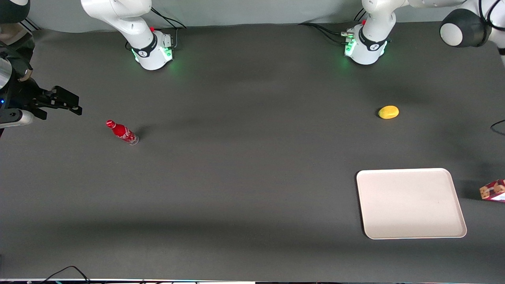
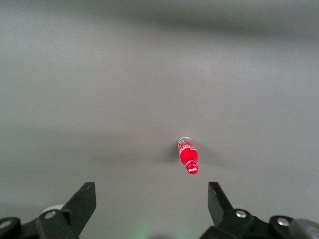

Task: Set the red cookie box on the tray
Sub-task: 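Close the left gripper on the cookie box, then lift the cookie box upright with the left gripper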

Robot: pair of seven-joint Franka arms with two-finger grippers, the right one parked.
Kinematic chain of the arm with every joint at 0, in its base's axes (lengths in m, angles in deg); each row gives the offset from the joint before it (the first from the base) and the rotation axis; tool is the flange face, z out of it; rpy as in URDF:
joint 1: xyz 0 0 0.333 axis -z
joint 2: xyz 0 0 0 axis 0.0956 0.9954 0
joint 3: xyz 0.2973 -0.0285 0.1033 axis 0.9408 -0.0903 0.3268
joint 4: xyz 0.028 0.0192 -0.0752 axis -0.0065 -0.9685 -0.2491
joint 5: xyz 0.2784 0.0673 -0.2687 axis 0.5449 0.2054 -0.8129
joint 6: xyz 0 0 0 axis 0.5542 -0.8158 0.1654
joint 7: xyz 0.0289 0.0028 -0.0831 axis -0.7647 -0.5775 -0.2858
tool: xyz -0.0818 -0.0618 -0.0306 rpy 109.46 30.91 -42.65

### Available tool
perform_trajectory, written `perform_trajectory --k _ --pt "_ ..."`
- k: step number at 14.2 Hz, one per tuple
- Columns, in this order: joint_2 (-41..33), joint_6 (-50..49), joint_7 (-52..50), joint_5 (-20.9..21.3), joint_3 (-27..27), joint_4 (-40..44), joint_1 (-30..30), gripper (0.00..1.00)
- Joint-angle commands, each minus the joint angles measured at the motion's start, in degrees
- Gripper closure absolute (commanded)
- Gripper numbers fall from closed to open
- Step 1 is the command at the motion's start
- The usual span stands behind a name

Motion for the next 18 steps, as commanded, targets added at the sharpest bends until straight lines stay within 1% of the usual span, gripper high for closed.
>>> perform_trajectory --k 1,2,3,4,5,7,9,11,12,15,17,18 --pt "-9.9 -11.7 -6.1 9.3 2.2 -1.2 1.6 1.0" --pt "-12.9 -15.1 -8.4 14.2 2.1 -1.2 1.7 1.0" --pt "-16.0 -18.3 -10.5 17.9 1.9 -1.2 1.7 1.0" --pt "-19.0 -22.0 -11.9 20.1 1.7 -1.2 1.8 1.0" --pt "-21.5 -25.9 -12.1 21.2 1.5 -1.2 1.9 1.0" --pt "-24.6 -34.6 -12.3 23.4 1.6 2.3 1.9 1.0" --pt "-25.5 -41.5 -12.1 24.7 1.6 6.2 2.8 1.0" --pt "-26.4 -42.7 -11.1 25.4 1.2 6.4 3.4 1.0" --pt "-26.5 -42.7 -9.5 25.6 -0.7 6.3 3.4 1.0" --pt "-26.4 -42.2 4.1 26.2 -5.2 5.4 3.4 1.0" --pt "-26.0 -41.1 12.8 26.3 -9.7 4.1 3.4 1.0" --pt "-25.6 -40.7 16.5 27.2 -11.8 3.9 3.5 1.0"
